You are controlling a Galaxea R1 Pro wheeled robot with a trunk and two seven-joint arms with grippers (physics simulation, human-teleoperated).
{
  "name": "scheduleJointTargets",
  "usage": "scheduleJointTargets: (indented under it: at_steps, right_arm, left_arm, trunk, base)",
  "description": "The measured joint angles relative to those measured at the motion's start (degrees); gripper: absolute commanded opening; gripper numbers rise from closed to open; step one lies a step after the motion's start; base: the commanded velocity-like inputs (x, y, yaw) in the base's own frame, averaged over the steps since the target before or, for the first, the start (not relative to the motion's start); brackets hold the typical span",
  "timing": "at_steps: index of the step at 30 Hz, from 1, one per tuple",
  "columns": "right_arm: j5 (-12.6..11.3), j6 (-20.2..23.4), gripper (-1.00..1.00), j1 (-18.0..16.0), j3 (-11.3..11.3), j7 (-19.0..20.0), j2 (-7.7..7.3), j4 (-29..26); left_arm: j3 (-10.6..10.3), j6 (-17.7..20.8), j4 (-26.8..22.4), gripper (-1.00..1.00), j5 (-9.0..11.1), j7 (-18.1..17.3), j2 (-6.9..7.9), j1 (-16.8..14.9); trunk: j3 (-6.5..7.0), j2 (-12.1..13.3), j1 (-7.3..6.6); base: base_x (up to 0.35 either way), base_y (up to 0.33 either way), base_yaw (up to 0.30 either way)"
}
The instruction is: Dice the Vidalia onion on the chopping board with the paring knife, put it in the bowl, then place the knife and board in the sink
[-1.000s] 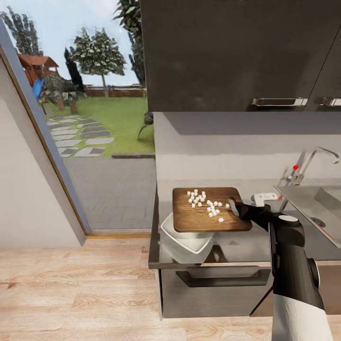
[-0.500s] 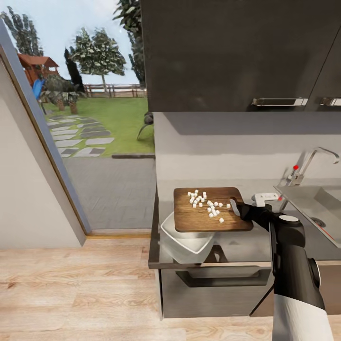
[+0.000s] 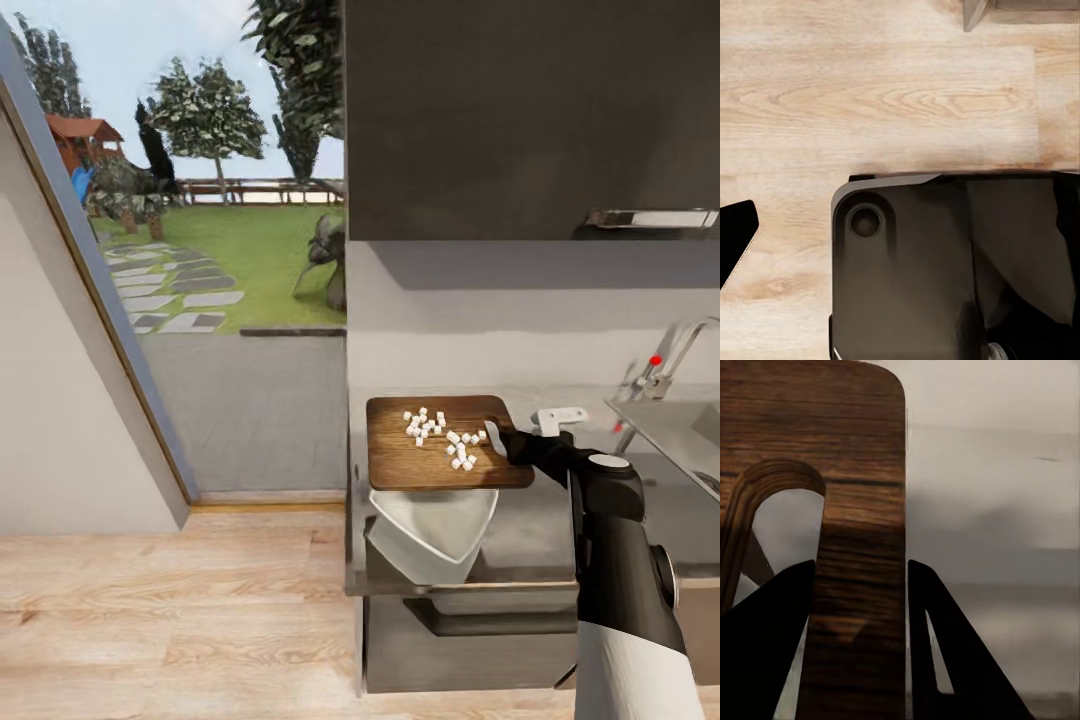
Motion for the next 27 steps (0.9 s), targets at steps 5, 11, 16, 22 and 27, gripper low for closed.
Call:
scheduleJointTargets:
  at_steps: [5, 11, 16, 22, 27]
  right_arm:
    - [0.1, -0.1, -1.00, 0.0, 0.1, -0.1, 0.04, 0.0]
    - [0.2, -0.1, -1.00, 0.0, 0.1, -0.1, 0.07, 0.0]
    - [0.2, -0.1, -1.00, 0.0, 0.0, 0.0, 0.01, 0.0]
    - [0.2, -0.3, -1.00, 0.0, 0.0, 0.1, -0.01, 0.0]
    - [0.1, -0.3, -1.00, 0.0, 0.0, 0.2, 0.07, 0.1]
  left_arm:
    - [0.0, 0.0, 0.0, 1.00, 0.0, 0.0, 0.00, 0.0]
    - [0.0, 0.0, 0.1, 1.00, 0.0, 0.0, 0.00, 0.0]
    - [0.0, 0.0, 0.1, 1.00, 0.0, 0.0, -0.02, 0.0]
    - [0.0, 0.0, 0.2, 1.00, 0.0, 0.0, -0.06, 0.0]
    - [0.0, 0.0, 0.2, 1.00, 0.0, 0.0, -0.02, 0.0]
  trunk:
    - [0.00, 0.0, -0.01]
    - [0.00, 0.0, 0.00]
    - [0.00, 0.0, 0.01]
    - [0.00, 0.0, 0.02]
    - [0.00, 0.0, 0.01]
  base:
    - [0.195, 0.169, 0.000]
    - [0.168, 0.142, 0.000]
    - [0.018, 0.013, 0.000]
    - [-0.039, -0.134, 0.000]
    - [-0.005, -0.015, 0.000]
